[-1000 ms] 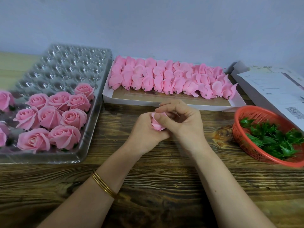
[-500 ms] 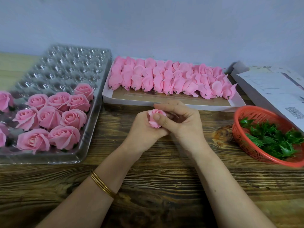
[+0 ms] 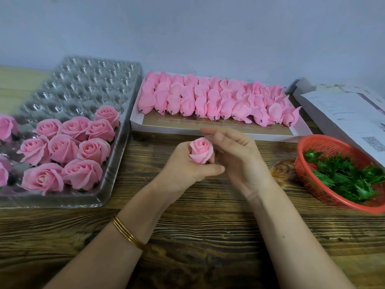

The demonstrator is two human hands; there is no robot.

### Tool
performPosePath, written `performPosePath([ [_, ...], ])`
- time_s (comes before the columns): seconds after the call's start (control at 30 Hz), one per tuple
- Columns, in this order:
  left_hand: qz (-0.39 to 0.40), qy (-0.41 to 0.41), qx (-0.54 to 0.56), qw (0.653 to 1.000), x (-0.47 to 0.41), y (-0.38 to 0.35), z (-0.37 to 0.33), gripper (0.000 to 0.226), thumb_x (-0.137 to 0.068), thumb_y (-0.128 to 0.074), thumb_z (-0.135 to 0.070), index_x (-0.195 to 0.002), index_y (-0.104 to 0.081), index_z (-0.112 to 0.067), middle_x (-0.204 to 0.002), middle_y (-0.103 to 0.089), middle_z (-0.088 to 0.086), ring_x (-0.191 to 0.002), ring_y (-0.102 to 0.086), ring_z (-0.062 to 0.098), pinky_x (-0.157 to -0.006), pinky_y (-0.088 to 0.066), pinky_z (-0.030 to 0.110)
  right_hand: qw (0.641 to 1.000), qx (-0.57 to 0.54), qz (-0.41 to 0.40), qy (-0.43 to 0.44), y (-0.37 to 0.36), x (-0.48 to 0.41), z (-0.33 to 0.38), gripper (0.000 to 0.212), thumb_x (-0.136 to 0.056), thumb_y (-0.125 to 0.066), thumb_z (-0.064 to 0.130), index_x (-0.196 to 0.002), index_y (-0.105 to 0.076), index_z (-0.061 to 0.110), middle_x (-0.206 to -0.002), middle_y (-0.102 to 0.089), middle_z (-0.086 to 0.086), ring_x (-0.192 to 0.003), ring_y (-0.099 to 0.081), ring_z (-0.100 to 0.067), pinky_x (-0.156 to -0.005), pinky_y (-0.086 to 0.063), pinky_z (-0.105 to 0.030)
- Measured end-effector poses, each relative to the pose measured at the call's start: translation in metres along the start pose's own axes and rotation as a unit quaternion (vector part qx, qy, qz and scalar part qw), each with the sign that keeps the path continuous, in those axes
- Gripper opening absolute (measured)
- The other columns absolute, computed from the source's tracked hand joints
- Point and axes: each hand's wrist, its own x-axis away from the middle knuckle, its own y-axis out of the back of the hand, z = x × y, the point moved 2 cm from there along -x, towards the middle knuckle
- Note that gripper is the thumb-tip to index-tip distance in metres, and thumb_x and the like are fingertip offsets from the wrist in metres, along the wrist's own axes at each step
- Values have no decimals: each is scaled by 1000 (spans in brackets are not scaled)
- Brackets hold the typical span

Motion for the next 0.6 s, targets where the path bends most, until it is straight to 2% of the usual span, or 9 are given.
performPosePath([
  [0.03,22,10,-5,1000,0,0,1,29,-77,-75,10,-69,-57,-11,-61,-50,4,-56,-46,13,-55,-41,24,1000,-11,5,-1,1,0,3,8,-76,-78,15,-84,-80,15,-81,-73,-1,-75,-64,-12,-71,-51,-25],
  [0.1,81,27,-20,996,2,-2,0,29,-76,-78,6,-67,-58,-13,-59,-49,2,-53,-46,10,-52,-40,22,1000,-17,11,6,4,0,8,13,-67,-79,27,-76,-79,17,-89,-74,0,-83,-64,-11,-78,-50,-27],
  [0.27,172,30,-63,983,6,-9,-2,29,-74,-79,-1,-65,-60,-20,-61,-53,-6,-60,-52,6,-59,-46,22,997,2,77,2,-2,2,7,28,-59,-86,39,-70,-78,14,-100,-73,-2,-95,-66,-12,-83,-53,-25],
  [0.33,183,20,-65,981,7,-10,-4,27,-73,-79,-1,-65,-60,-20,-64,-54,-3,-65,-55,8,-63,-50,29,995,20,98,0,-5,4,6,26,-61,-86,38,-71,-79,15,-102,-73,-2,-96,-66,-12,-81,-53,-25],
  [0.4,186,13,-57,981,8,-10,-5,23,-71,-78,-2,-69,-60,-16,-70,-54,6,-73,-56,18,-76,-53,51,993,37,116,-2,-8,5,7,23,-62,-85,38,-71,-79,18,-102,-73,-1,-99,-66,-12,-82,-52,-25],
  [0.47,187,11,-48,981,9,-10,-7,23,-70,-78,-2,-69,-60,-15,-74,-52,13,-78,-54,26,-83,-48,64,991,48,127,-5,-9,5,7,23,-61,-86,41,-71,-79,21,-102,-72,1,-100,-65,-12,-83,-52,-27],
  [0.6,192,10,-49,980,10,-10,-8,22,-71,-77,-1,-68,-59,-14,-74,-54,5,-78,-55,18,-80,-50,56,988,57,144,-7,-10,5,7,23,-60,-87,42,-71,-80,23,-100,-72,2,-101,-64,-11,-83,-52,-27],
])
